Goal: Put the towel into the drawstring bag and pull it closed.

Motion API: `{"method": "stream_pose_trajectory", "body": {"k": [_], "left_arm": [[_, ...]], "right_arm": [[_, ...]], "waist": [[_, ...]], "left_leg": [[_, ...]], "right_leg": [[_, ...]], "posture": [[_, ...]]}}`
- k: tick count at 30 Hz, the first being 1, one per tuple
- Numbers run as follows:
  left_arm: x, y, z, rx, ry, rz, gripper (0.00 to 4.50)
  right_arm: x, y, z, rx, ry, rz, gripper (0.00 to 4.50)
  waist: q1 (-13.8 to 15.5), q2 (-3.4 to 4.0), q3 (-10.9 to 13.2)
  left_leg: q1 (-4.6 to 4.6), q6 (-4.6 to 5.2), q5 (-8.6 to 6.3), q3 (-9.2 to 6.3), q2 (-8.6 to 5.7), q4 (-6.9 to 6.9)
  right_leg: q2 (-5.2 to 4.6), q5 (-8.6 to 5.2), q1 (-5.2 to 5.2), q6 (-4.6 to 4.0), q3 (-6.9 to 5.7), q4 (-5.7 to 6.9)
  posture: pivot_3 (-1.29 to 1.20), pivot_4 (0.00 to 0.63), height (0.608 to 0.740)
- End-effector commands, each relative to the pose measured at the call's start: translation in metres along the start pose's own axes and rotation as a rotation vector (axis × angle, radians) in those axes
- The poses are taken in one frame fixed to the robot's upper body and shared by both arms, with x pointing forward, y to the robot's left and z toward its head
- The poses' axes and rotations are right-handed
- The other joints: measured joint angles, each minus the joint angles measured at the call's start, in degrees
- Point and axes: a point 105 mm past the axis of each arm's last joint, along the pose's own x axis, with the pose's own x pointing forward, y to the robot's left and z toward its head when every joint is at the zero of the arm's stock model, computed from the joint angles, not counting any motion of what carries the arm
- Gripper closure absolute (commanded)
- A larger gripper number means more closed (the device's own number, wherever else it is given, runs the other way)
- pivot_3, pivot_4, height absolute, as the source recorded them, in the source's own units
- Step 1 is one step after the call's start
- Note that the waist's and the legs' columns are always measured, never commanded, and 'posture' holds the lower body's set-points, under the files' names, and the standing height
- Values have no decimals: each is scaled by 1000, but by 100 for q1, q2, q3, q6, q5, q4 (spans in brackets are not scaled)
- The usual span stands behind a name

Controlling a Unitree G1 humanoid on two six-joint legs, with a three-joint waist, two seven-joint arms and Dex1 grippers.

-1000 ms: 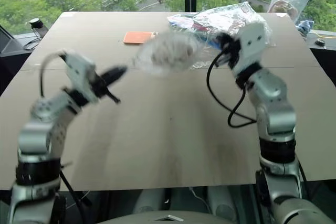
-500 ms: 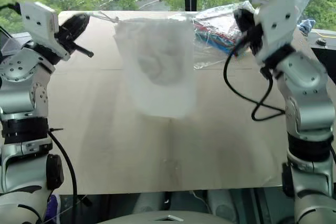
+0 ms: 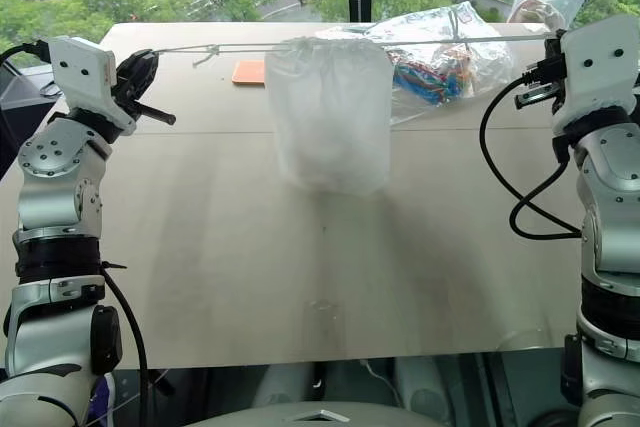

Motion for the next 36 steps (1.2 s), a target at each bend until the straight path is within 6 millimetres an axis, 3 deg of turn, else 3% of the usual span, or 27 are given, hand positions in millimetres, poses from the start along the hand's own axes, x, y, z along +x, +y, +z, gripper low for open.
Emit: {"method": "stream_pose_trajectory", "body": {"k": [1,3,6,8,9,10,13,17,22,25,28,31,32,36], "left_arm": [[-20,54,-9,19,48,217,4461],[-19,42,-2,23,10,167,4461],[-18,15,5,-7,-43,44,4461],[-25,-30,-2,-114,-33,-146,4461],[-32,-56,-10,-173,0,-243,4461],[-42,-81,-20,-224,45,-340,4461],[-67,-117,-40,-291,126,-437,4461],[-86,-138,-57,-317,204,-478,4461],[-100,-137,-63,-363,239,-515,4461],[-110,-137,-67,-360,267,-570,3598],[-123,-138,-74,-384,310,-595,2136],[-144,-133,-74,-427,332,-620,768],[-152,-129,-75,-429,346,-620,732],[-183,-114,-75,-451,403,-617,732]], "right_arm": [[-17,-78,-13,-91,79,-308,4500],[-16,-79,-12,-89,66,-284,4500],[-14,-41,-6,36,18,-39,4500],[-43,41,-11,156,49,423,4500],[-70,81,-16,222,96,650,4500],[-93,108,-19,277,135,806,4500],[-126,144,-37,346,247,948,4500],[-135,162,-73,308,377,916,4500],[-128,161,-97,256,411,811,4500],[-124,159,-100,277,394,786,3484],[-130,159,-105,241,396,807,2021],[-137,151,-95,244,339,816,652],[-140,146,-90,260,317,815,174],[-156,125,-73,335,261,800,174]], "waist": [[2,0,0],[3,0,0],[3,0,0],[3,0,-3],[4,1,-12],[1,6,-20],[-25,16,-9],[-20,-14,-15],[5,-10,-16],[-14,-8,-16],[-5,-8,-16],[-1,-9,-17],[0,-9,-17],[2,-8,-17]], "left_leg": [[-1,0,0,-1,0,-1],[-3,0,0,1,0,-1],[-2,0,0,2,-1,-1],[-2,0,0,-2,1,-3],[3,0,0,-4,1,-7],[7,1,-1,-5,4,-13],[9,4,-3,-4,10,-16],[20,4,-2,-1,6,11],[103,4,0,1,8,11],[102,3,0,9,13,11],[99,2,-1,12,11,-1],[92,2,-3,14,11,-6],[89,2,-4,15,11,-9],[83,3,-5,16,13,-24]], "right_leg": [[0,0,0,0,-1,-2],[-2,0,0,0,-1,-4],[-3,0,1,0,1,-5],[-1,0,1,0,-2,-5],[-1,0,5,0,-3,-6],[-1,-2,15,-1,-7,-13],[-4,-10,26,-1,-11,-20],[1,-5,33,6,-6,-11],[4,-25,97,0,-2,-6],[10,-25,94,0,7,-5],[7,-23,92,-1,10,-10],[5,-15,90,-2,11,-17],[3,-17,87,-1,11,-17],[3,-25,73,-2,12,-15]], "posture": [[0,150,740],[0,150,740],[0,150,740],[0,150,740],[0,150,740],[0,150,740],[0,150,740],[0,150,740],[0,150,740],[0,150,740],[0,150,740],[0,150,740],[0,150,740],[0,150,740]]}}
